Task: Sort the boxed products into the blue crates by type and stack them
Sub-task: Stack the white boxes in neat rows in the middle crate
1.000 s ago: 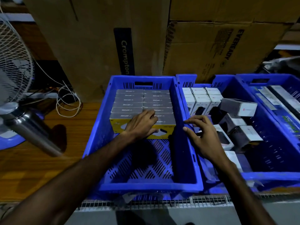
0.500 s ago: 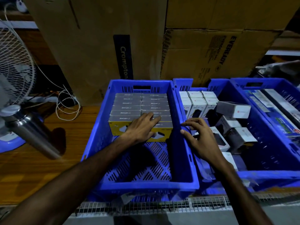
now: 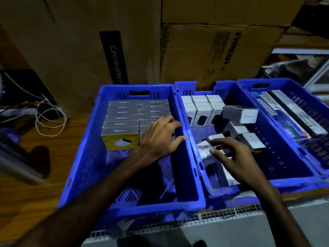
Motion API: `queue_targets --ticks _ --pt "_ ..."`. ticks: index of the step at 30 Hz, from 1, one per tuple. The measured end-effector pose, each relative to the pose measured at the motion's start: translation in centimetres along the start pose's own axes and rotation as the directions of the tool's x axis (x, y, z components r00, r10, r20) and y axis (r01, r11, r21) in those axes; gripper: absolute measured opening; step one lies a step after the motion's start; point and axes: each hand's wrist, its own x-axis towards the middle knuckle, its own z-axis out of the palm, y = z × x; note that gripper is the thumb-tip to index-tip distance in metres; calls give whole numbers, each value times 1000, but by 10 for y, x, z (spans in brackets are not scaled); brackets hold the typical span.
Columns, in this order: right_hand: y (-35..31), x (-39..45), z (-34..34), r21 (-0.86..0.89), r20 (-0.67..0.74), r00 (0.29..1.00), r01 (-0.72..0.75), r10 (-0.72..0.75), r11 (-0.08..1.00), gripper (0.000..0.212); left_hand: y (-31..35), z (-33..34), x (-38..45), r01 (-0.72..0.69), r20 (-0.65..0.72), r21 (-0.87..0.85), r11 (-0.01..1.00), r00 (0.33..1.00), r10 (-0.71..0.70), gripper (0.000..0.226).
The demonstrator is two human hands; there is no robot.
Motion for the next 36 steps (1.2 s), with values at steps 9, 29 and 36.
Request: queue_targets --ticks 9,29,36 --pt "39 76 -118 -201 -44 998 -51 43 978 22 63 32 53 -107 20 -247 963 993 116 25" --pt "110 199 -109 -602 536 805 150 256 784 41 68 85 86 45 119 -131 990 992 -29 20" --pt "100 136 -121 -624 588 765 223 262 749 38 70 84 82 48 204 -75 996 978 -32 21"
